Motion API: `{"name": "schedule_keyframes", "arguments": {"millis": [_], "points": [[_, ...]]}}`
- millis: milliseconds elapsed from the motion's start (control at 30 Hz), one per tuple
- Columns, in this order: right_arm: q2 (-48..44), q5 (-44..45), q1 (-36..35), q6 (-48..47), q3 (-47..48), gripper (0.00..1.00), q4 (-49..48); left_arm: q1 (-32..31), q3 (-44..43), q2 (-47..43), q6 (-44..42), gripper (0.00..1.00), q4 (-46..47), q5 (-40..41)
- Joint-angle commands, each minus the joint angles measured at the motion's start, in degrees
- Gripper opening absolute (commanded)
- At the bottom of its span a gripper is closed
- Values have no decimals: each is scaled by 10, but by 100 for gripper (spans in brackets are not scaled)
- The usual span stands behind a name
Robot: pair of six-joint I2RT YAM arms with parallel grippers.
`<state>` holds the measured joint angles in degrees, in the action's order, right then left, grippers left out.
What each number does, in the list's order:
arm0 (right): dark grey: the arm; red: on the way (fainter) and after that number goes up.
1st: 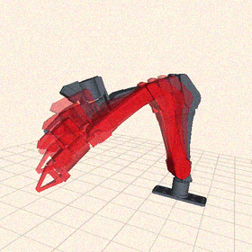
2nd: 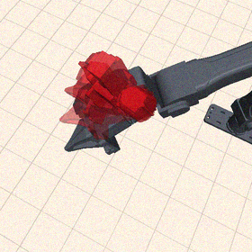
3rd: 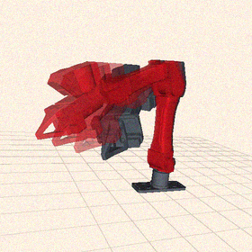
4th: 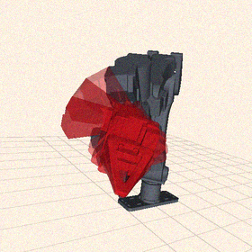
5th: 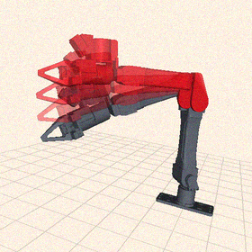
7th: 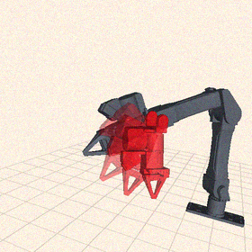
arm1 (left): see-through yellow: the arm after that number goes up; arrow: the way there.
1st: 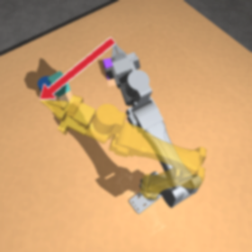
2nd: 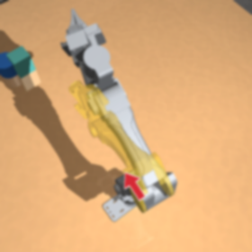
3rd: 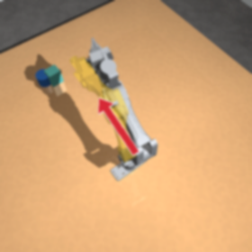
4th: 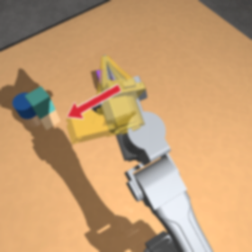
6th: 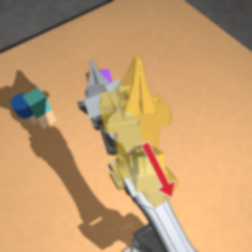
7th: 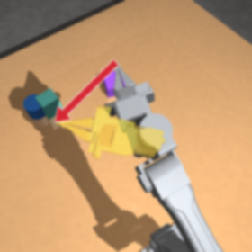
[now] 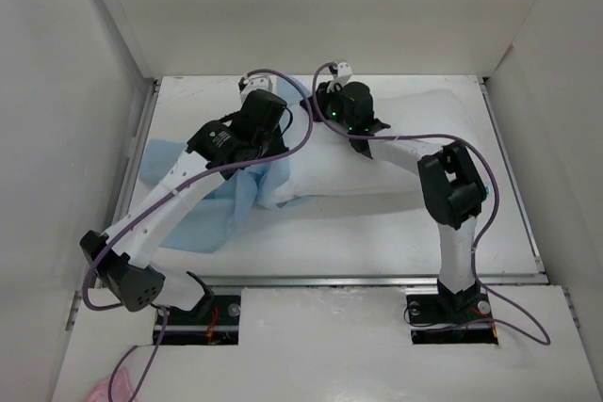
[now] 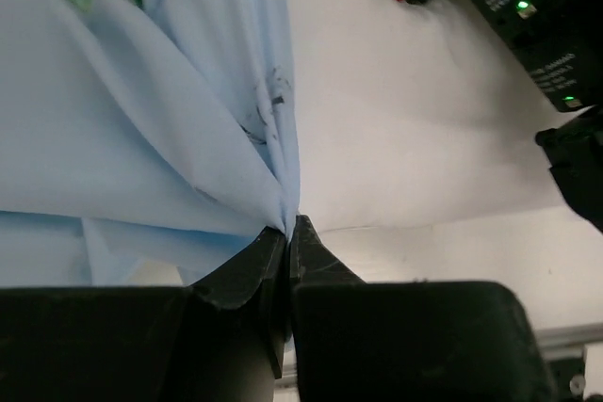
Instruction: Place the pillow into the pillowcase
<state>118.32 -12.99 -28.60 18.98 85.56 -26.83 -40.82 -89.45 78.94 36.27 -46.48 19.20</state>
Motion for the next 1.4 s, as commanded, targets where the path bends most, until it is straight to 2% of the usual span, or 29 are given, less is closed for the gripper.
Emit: {"name": "schedule_keyframes", "arguments": {"millis": [0, 100, 167, 200, 233, 267, 300, 333, 367, 400, 700, 767, 833, 900, 933, 1000, 1033, 1100, 1133, 1167, 1200, 1267, 1367], "points": [[-25, 203, -24, 82, -27, 0, -70, -7, 10, 1, 0, 0, 26, -97], [-25, 242, -24, 106, 18, 0, -32, -20, 47, 6, 14, 0, 26, -94], [-25, 221, -24, 106, 27, 0, -22, -20, 61, 1, 20, 0, 26, -77], [-34, 179, -24, 106, 6, 2, -22, -15, 61, 1, 29, 0, 19, -67], [-46, 150, -30, 90, -11, 14, -44, -3, 61, 7, 29, 0, 19, -61], [-51, 120, -30, 77, -27, 30, -54, 3, 61, 7, 29, 0, 19, -61], [-56, 63, -30, 62, -55, 57, -63, 10, 61, 7, 29, 0, 24, -55], [-71, 46, -30, 48, -65, 86, -56, 10, 61, 7, 29, 7, 24, -48], [-81, 30, -30, 10, -73, 95, -41, 18, 54, 7, 29, 54, 24, -34], [-92, 18, -30, -8, -80, 100, -22, 27, 54, 7, 29, 99, 24, -29], [-328, 31, -25, -211, -217, 100, 167, 67, -9, -12, 17, 100, -28, 98], [-349, 1, -31, -251, -247, 100, 193, 94, -17, -12, -6, 100, 2, 103], [-361, 1, -37, -265, -267, 100, 207, 122, -23, 3, -64, 100, 51, 59], [-361, -7, -37, -265, -291, 100, 213, 170, -48, 49, -97, 100, 117, 7], [-361, -7, -37, -259, -291, 100, 213, 184, -69, 75, -109, 100, 126, -41], [-361, 0, -43, -259, -298, 100, 213, 209, -127, 176, -129, 100, 120, -70], [-354, 9, -49, -259, -298, 100, 213, 210, -205, 213, -134, 100, 115, -80], [-344, 22, -55, -259, -291, 100, 213, 210, -281, 320, -166, 100, 99, -123], [-333, 34, -64, -268, -281, 100, 213, 210, -354, 353, -177, 100, 91, -143], [-327, 42, -64, -275, -281, 100, 213, 210, -386, 385, -187, 100, 83, -151], [-322, 50, -71, -275, -274, 100, 213, 210, -410, 440, -197, 100, 72, -151], [-306, 74, -71, -275, -266, 100, 213, 215, -441, 480, -213, 100, 57, -166], [-299, 80, -76, -280, -260, 100, 213, 220, -422, 512, -219, 100, 51, -178]]}}
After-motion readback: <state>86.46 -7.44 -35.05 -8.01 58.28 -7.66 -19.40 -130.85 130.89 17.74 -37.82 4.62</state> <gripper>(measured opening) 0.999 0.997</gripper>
